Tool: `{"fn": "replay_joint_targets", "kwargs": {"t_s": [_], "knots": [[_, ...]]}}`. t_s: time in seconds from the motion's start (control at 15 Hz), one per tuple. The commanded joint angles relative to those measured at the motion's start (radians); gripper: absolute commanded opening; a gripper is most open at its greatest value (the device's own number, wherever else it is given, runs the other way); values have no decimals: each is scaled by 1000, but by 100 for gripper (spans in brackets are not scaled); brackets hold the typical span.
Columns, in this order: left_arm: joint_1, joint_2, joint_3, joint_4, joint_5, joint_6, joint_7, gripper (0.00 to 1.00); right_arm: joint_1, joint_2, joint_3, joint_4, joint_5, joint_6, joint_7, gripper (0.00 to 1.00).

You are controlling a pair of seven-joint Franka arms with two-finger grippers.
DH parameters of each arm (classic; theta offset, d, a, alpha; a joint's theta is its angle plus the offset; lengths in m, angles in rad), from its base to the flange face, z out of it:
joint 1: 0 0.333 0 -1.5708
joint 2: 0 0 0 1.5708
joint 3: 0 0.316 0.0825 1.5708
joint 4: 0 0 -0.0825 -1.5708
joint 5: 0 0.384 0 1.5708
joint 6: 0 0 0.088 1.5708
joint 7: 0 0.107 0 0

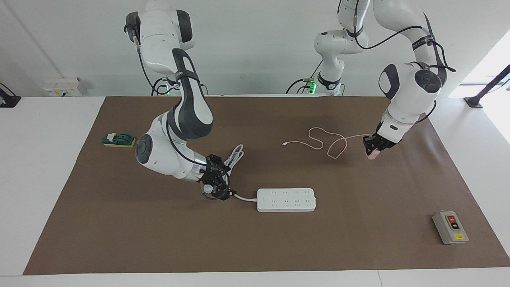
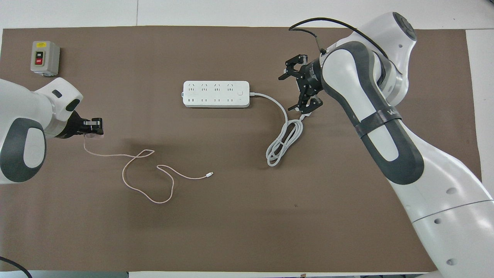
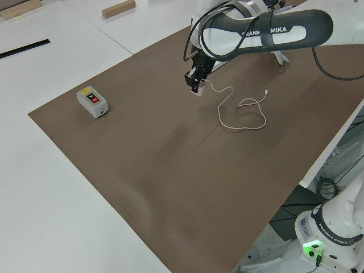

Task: Unplug charger and place it aside
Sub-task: 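Lower the charger onto the mat with the left gripper while the right gripper withdraws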

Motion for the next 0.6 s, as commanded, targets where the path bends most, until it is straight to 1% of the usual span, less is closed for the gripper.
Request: {"fn": "replay_joint_targets", "kwargs": {"t_s": [0.0, 0.07, 0.2, 0.27, 0.53], "knots": [[33, -77, -8, -98, -24, 42, 75, 0, -39, -100, -25, -62, -121, -99, -198, 100], [51, -79, -8, -109, -27, 46, 86, 12, -57, -126, -26, -69, -172, -139, -296, 100], [62, -72, -6, -120, -44, 68, 88, 83, -95, -189, -26, -105, -268, -179, -485, 100], [71, -68, -6, -123, -48, 75, 86, 99, -112, -221, -26, -127, -313, -193, -580, 100], [149, -51, -5, -100, -48, 71, 147, 100, -186, -306, -26, -144, -488, -257, -980, 100]]}}
